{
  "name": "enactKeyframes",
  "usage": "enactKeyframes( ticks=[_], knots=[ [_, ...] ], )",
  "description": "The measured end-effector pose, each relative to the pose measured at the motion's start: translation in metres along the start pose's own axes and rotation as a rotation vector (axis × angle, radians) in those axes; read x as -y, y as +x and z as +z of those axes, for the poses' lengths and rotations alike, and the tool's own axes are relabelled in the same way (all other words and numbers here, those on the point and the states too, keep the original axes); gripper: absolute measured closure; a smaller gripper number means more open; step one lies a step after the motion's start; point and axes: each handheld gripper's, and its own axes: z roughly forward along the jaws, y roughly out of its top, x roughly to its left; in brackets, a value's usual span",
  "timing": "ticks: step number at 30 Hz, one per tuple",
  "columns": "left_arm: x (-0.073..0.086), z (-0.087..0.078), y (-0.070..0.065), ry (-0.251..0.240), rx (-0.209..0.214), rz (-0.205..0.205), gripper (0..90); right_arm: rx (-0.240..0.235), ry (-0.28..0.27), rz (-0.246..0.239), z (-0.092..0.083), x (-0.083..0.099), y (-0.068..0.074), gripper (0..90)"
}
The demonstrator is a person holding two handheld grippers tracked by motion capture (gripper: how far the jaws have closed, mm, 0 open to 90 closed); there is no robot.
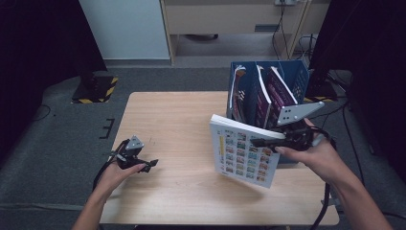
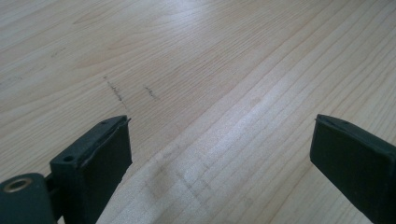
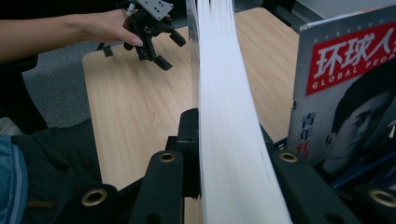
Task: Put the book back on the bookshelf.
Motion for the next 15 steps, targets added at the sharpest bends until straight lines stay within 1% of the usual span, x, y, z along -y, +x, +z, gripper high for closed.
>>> enactKeyframes(
  ticks=[10,13,15],
  knots=[
    [0.001,0.001,0.001,0.006,-0.009,-0.004,5.2,0.014,-0.013,0.017,-0.022,0.02,-0.009,74.1],
    [0.001,0.002,0.0,0.009,-0.009,-0.005,5.2,0.02,-0.012,0.012,-0.029,0.025,-0.009,74.1],
    [0.001,0.002,0.0,0.013,-0.007,-0.002,5.2,0.024,-0.013,0.018,-0.034,0.029,-0.01,74.1]
  ],
)
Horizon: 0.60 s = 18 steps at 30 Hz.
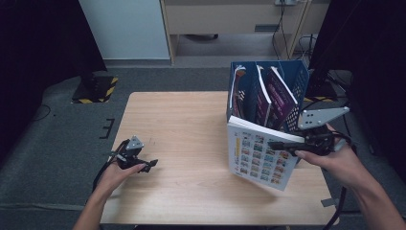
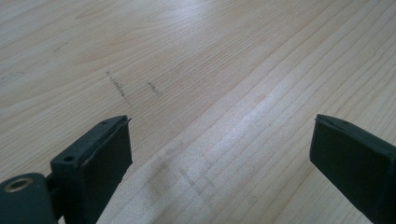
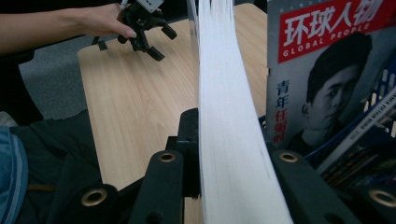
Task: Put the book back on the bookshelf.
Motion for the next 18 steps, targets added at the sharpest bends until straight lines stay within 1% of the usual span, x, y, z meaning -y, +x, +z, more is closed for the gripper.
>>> enactKeyframes(
  ticks=[3,5,8,9,15,18],
  knots=[
    [0.0,0.0,0.0,-0.007,-0.01,0.009,5.8,0.013,-0.019,-0.004,-0.009,0.006,-0.001,74.1],
    [-0.001,-0.001,0.001,-0.017,-0.015,0.003,6.0,0.012,-0.031,0.002,-0.015,0.01,-0.002,74.0],
    [0.0,-0.001,0.002,-0.016,-0.017,-0.001,6.0,0.019,-0.03,0.012,-0.023,0.014,-0.003,74.0],
    [0.0,-0.001,0.002,-0.014,-0.016,-0.002,6.0,0.022,-0.025,0.009,-0.026,0.015,-0.003,74.0],
    [0.001,0.002,0.0,0.002,-0.011,0.003,5.6,0.042,-0.03,0.026,-0.037,0.026,-0.006,74.0],
    [0.002,0.003,0.0,0.008,-0.01,0.005,5.4,0.051,-0.023,0.03,-0.042,0.03,-0.005,74.0]
  ],
)
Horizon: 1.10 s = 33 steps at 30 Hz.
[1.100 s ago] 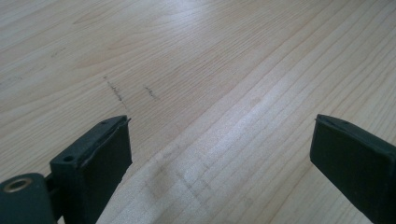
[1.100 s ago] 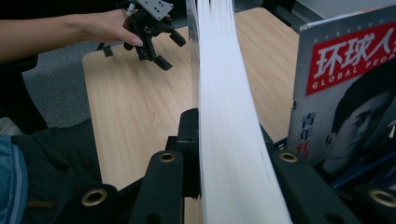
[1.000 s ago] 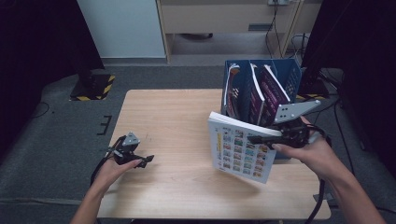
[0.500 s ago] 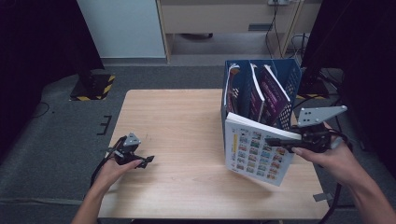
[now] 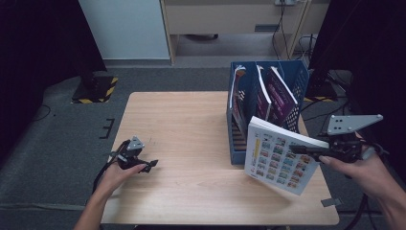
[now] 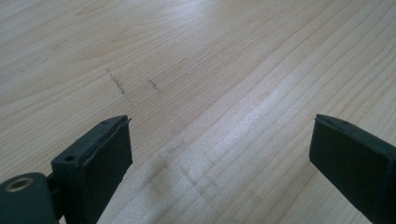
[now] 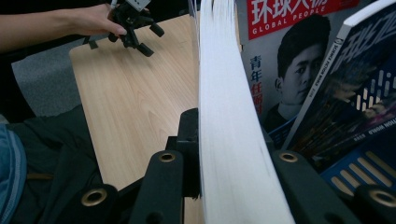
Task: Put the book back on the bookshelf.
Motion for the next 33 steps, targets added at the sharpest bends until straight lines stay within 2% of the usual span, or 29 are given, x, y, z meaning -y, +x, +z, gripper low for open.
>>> enactKeyframes(
  ticks=[18,33],
  knots=[
    [0.0,-0.002,0.001,-0.003,-0.001,-0.002,5.5,0.051,0.0,0.03,-0.026,0.017,-0.007,74.0],
    [0.0,-0.003,0.002,-0.006,-0.004,-0.002,5.6,0.08,-0.008,0.051,-0.038,0.025,-0.013,74.0]
  ],
)
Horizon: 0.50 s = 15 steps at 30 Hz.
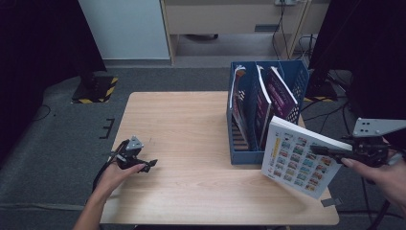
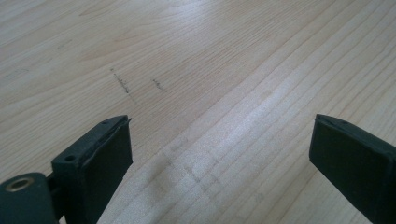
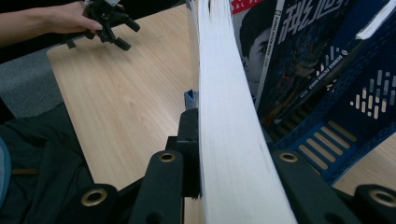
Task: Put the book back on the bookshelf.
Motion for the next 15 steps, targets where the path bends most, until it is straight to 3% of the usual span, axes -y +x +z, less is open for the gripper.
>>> enactKeyframes(
  ticks=[15],
  knots=[
    [0.0,-0.002,0.002,-0.008,0.003,-0.005,5.6,0.076,-0.025,0.056,-0.021,0.008,0.0,74.0]
  ],
)
